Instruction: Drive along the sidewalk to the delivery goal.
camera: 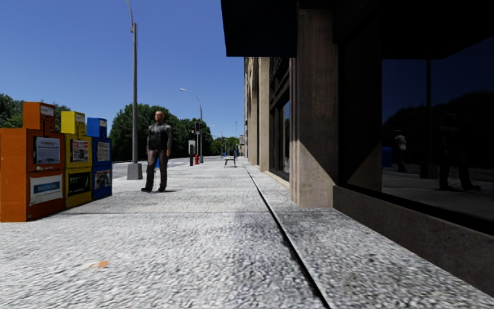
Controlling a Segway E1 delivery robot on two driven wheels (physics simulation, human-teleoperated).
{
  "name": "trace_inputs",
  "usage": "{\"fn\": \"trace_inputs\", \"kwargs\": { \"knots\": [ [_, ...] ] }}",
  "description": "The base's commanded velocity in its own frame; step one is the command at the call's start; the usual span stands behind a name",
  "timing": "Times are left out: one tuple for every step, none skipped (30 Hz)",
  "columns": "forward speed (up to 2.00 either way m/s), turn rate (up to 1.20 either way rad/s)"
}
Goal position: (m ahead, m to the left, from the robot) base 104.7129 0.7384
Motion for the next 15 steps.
{"fn": "trace_inputs", "kwargs": {
  "knots": [
    [2.0, 0.07],
    [2.0, 0.1],
    [2.0, 0.11],
    [2.0, 0.11],
    [2.0, 0.11],
    [2.0, 0.11],
    [2.0, 0.11],
    [2.0, 0.11],
    [2.0, 0.11],
    [2.0, 0.12],
    [2.0, 0.13],
    [2.0, 0.13],
    [2.0, 0.16],
    [2.0, 0.18],
    [2.0, 0.19]
  ]
}}
